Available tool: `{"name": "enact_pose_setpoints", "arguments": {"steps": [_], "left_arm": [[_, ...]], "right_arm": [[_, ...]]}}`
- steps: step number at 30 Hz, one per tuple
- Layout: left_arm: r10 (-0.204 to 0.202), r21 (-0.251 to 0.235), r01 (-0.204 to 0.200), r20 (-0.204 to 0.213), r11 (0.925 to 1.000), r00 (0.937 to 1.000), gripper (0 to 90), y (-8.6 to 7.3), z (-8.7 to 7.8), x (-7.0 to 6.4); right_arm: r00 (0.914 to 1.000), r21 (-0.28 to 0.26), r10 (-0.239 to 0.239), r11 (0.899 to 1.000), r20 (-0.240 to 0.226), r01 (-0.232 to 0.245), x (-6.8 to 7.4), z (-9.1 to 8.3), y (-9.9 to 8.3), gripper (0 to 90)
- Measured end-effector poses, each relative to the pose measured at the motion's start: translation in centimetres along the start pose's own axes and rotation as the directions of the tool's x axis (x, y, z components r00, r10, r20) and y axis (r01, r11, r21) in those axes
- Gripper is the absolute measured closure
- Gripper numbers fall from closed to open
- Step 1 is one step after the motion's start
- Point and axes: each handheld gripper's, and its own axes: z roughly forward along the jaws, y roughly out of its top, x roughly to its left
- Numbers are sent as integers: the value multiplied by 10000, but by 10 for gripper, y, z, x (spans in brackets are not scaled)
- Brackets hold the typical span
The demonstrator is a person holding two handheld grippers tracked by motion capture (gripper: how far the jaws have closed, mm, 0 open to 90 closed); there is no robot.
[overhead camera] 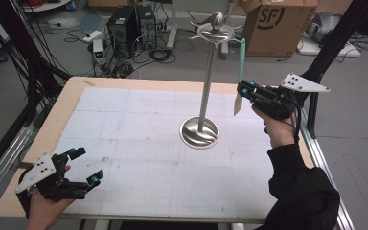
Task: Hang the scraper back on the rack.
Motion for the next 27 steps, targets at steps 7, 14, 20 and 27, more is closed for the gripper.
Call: {"name": "enact_pose_setpoints", "arguments": {"steps": [7,14,20,27], "left_arm": [[-18,-9,18,-26,10000,10000,17,0,-1,0],[-37,7,37,-45,10000,10000,17,0,-1,1],[-41,33,42,-65,10000,10000,17,-1,-1,1],[-39,26,39,-97,10000,9999,17,-1,-2,1]], "right_arm": [[9999,52,33,10000,-147,-32,3,6,-1,804],[9998,94,78,9999,-157,-76,3,10,-3,803],[9999,131,103,9999,-119,-102,6,15,-3,802],[9997,2,216,9998,114,-216,11,27,-5,794]]}}
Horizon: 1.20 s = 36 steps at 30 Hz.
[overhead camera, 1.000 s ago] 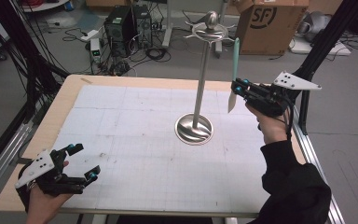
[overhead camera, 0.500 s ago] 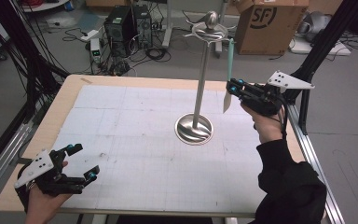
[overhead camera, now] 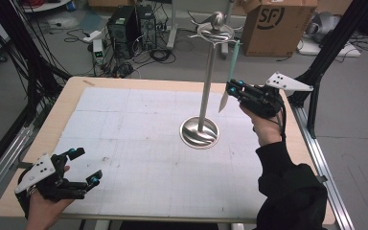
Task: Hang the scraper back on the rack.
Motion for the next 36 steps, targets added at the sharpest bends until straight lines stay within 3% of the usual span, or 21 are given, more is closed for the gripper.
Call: {"name": "enact_pose_setpoints", "arguments": {"steps": [2,3,7,8,10,11,13,21,29,32,36], "left_arm": [[-18,-26,18,-22,10000,10000,17,0,-1,1],[-9,-16,9,-21,10000,10000,17,0,-1,1],[-40,-58,40,-55,10000,10000,17,0,-2,2],[-89,-91,88,-61,9999,9999,17,0,-2,2],[-40,-77,40,-65,10000,10000,17,0,-3,2],[-44,-87,44,-69,10000,10000,17,1,-3,2],[-74,-139,73,-72,9999,9999,17,1,-3,2],[-81,-190,79,-76,9998,9999,17,0,-1,2],[-14,-284,13,-23,9996,10000,17,-3,4,2],[74,-318,-74,-3,9995,10000,17,-4,5,2],[105,-390,-106,-25,9992,9999,17,-6,6,3]], "right_arm": [[10000,-41,13,10000,57,-13,0,0,0,784],[9996,-135,-82,9999,252,86,0,-1,-1,715],[9991,-255,3,9997,429,8,-1,-7,-5,652],[9983,-285,26,9996,578,-9,1,-12,-10,570],[9980,-304,68,9995,635,-49,2,-15,-13,528],[9980,-215,65,9998,626,-52,5,-19,-21,435],[9984,-143,26,9999,573,-18,6,-21,-25,392],[9990,844,-278,9961,351,247,29,-25,-65,0],[9993,730,-334,9968,181,320,50,-42,-106,0],[9998,522,-124,9986,185,114,54,-50,-118,0],[9991,567,-340,9979,270,324,55,-59,-134,0]]}}
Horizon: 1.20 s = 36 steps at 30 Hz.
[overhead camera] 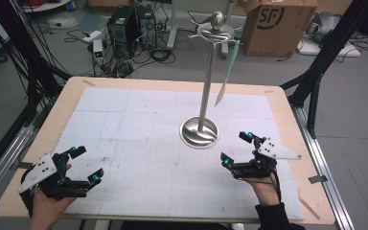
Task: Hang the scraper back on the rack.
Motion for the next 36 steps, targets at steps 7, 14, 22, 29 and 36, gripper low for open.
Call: {"name": "enact_pose_setpoints", "arguments": {"steps": [7,14,22,29,36], "left_arm": [[-26,-61,26,-67,10000,10000,17,-3,1,2],[-5,-68,5,-87,10000,10000,17,-4,1,3],[-2,-63,1,-196,10000,9998,17,-5,-1,6],[41,124,-39,-233,9999,9997,17,-6,1,6],[27,313,-19,-270,9995,9996,17,-9,5,7]], "right_arm": [[9998,412,71,9991,-185,-63,-7,-15,-26,0],[9994,381,311,9988,-142,-305,-16,-28,-39,0],[9986,-2,486,9988,-223,-486,-27,-49,-42,0],[9967,-136,751,9970,-305,-756,-36,-63,-47,0],[9971,22,627,9980,-433,-627,-34,-59,-48,0]]}}
